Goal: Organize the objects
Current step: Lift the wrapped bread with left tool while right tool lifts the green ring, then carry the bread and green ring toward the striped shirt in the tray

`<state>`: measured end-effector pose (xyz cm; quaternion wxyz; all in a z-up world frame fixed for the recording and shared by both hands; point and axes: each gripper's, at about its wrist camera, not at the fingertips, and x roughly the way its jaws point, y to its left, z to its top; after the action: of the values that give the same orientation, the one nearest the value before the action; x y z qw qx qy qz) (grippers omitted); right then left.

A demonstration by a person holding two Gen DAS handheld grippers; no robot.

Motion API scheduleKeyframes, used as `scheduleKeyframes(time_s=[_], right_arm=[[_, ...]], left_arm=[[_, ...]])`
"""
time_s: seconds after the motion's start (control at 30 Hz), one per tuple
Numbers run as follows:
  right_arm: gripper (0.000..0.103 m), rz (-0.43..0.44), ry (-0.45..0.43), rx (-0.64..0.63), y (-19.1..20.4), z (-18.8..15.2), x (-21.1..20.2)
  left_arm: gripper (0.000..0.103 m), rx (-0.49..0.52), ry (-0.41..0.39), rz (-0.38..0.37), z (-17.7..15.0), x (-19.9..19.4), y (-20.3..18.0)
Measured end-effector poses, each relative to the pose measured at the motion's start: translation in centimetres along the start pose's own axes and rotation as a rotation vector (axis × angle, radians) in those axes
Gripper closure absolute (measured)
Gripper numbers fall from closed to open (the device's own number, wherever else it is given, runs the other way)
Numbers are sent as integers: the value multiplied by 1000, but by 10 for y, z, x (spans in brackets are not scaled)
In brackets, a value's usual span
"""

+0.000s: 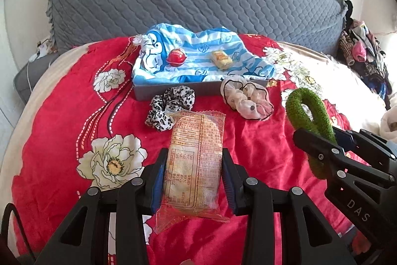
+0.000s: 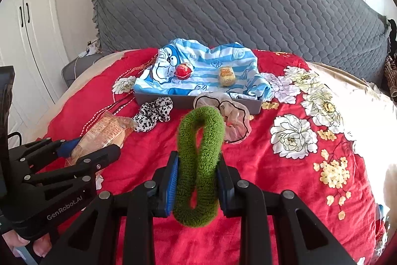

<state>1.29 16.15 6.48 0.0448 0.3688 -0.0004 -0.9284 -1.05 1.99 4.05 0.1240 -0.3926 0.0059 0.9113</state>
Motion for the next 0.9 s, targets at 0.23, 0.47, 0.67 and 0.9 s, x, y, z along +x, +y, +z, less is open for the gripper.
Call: scheduleKeyframes(time_s=[0.23,0.47,0.67,0.9], right_arm=[[75,-5,-28,7,-6,3,-13],[75,-10,-64,-14,-6,5,-28],[75,-5,-85,-21,-4,6,-37],[75,1,-103,-25,-3,7,-41]], left_arm=[[62,8,-6,19,1,-9,-8],[62,-9,-28,22,4,-21,-8],[62,-6,-43,29,5,-29,-10],[62,-14,-61,35,7,-36,-8]])
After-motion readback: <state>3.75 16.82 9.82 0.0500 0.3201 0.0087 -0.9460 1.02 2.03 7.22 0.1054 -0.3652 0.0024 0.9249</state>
